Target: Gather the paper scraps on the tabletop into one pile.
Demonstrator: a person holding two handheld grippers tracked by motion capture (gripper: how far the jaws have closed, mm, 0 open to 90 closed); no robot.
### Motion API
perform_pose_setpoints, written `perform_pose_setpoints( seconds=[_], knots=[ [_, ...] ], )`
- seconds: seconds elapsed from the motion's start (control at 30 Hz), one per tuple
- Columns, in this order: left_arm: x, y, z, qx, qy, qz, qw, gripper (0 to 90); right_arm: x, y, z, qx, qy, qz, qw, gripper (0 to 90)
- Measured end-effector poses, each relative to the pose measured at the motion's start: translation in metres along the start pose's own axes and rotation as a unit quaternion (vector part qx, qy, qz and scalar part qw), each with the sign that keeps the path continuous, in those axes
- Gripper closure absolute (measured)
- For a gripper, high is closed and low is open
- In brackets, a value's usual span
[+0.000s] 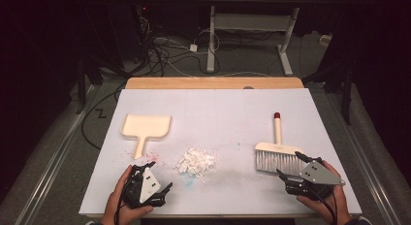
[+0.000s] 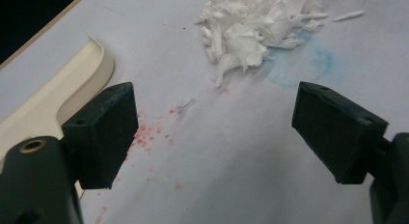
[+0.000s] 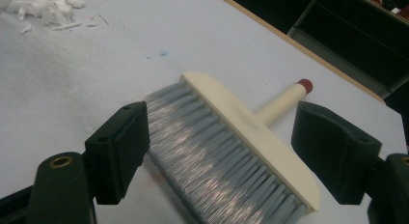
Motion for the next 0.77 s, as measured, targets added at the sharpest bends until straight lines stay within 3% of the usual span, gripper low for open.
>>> perform_pose_setpoints(
  seconds=[0.77],
  knots=[
    [0.0022,0.0013,-0.0004,-0.002,0.005,0.004,1.0000,15.7,0.0029,0.0027,0.0019,-0.004,0.003,0.006,1.0000,22.3]
  ],
)
Point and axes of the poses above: each handheld gripper's, and its own axes: x roughly forward along the jaws, z roughly out of its top, y roughly to its left, the point moved 9 cm from there along x, roughly forward along the jaws, and after that the axes turned 3 degrees about z, right-handed, at the moved point
